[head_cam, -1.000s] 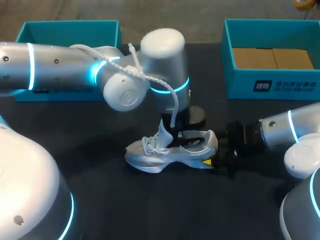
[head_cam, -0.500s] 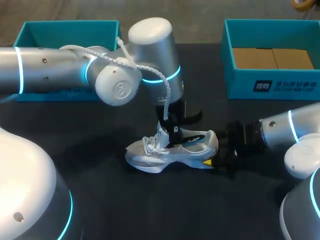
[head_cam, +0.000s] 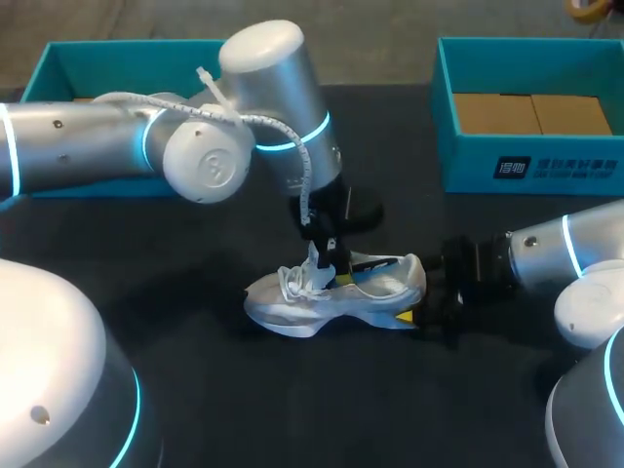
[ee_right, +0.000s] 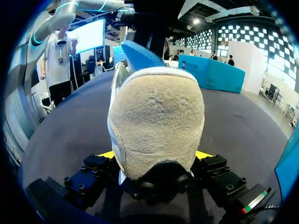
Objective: Take the shoe out of the shoebox, open the shoe tongue, remove and reinsert the insole, then place the shoe into the shoebox
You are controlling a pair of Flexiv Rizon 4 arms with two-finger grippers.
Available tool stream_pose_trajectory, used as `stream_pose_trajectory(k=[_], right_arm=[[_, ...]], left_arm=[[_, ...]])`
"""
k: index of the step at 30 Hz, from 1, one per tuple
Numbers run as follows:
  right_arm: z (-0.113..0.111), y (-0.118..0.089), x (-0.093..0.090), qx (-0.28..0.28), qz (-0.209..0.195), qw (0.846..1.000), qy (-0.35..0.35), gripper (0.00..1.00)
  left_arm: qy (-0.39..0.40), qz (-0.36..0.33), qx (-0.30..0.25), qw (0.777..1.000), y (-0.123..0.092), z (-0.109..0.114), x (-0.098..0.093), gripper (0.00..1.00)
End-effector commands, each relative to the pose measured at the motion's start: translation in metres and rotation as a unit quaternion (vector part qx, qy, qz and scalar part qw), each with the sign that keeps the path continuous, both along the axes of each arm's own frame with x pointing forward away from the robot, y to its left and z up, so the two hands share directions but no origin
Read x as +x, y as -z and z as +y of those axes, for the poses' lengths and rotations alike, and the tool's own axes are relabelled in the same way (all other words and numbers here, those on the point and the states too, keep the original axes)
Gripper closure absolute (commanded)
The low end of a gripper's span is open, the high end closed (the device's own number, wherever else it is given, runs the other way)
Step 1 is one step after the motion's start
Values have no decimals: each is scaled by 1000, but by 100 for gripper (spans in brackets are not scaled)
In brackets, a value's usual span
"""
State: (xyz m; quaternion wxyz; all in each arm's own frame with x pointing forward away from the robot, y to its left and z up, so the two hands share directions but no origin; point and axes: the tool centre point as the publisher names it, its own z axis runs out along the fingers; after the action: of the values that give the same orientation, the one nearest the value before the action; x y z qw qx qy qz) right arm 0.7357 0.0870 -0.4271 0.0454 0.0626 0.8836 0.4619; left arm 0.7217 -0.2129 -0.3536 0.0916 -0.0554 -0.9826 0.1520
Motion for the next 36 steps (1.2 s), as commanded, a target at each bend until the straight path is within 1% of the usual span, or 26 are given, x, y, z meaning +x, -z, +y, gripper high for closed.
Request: stream_pose_trajectory(k=[1, 5, 12, 16, 24, 25, 26, 27, 29, 30, 31, 32, 33, 36], right_arm=[[0, 0, 0, -3, 1, 1000, 1, 100], [0, 0, 0, -3, 1, 1000, 1, 100], [0, 0, 0, -3, 1, 1000, 1, 100], [0, 0, 0, -3, 1, 1000, 1, 100], [0, 0, 0, -3, 1, 1000, 1, 100], [0, 0, 0, -3, 1, 1000, 1, 100], [0, 0, 0, -3, 1, 1000, 1, 100], [0, 0, 0, -3, 1, 1000, 1, 100], [0, 0, 0, -3, 1, 1000, 1, 100], [0, 0, 0, -3, 1, 1000, 1, 100], [0, 0, 0, -3, 1, 1000, 1, 100], [0, 0, 0, -3, 1, 1000, 1, 100], [0, 0, 0, -3, 1, 1000, 1, 100], [0, 0, 0, -3, 1, 1000, 1, 100]], left_arm=[[4, -3, -11, 1000, -7, 2, -5, 100], [10, -5, -27, 1000, -14, -5, -7, 100], [18, -5, -46, 999, -24, -12, -10, 100], [25, -2, -61, 998, -30, -21, -12, 100], [35, 3, -63, 997, -29, -27, -19, 100], [35, 4, -64, 997, -28, -28, -19, 91], [35, 4, -64, 997, -28, -28, -19, 86], [35, 5, -64, 997, -26, -30, -20, 78], [35, 5, -64, 997, -25, -31, -21, 78], [32, 2, -62, 998, -23, -32, -22, 75], [33, 2, -62, 998, -23, -32, -22, 67], [33, 2, -62, 998, -23, -32, -22, 67], [30, -1, -66, 997, -24, -31, -23, 70], [24, -16, -73, 997, -30, -29, -25, 69]])
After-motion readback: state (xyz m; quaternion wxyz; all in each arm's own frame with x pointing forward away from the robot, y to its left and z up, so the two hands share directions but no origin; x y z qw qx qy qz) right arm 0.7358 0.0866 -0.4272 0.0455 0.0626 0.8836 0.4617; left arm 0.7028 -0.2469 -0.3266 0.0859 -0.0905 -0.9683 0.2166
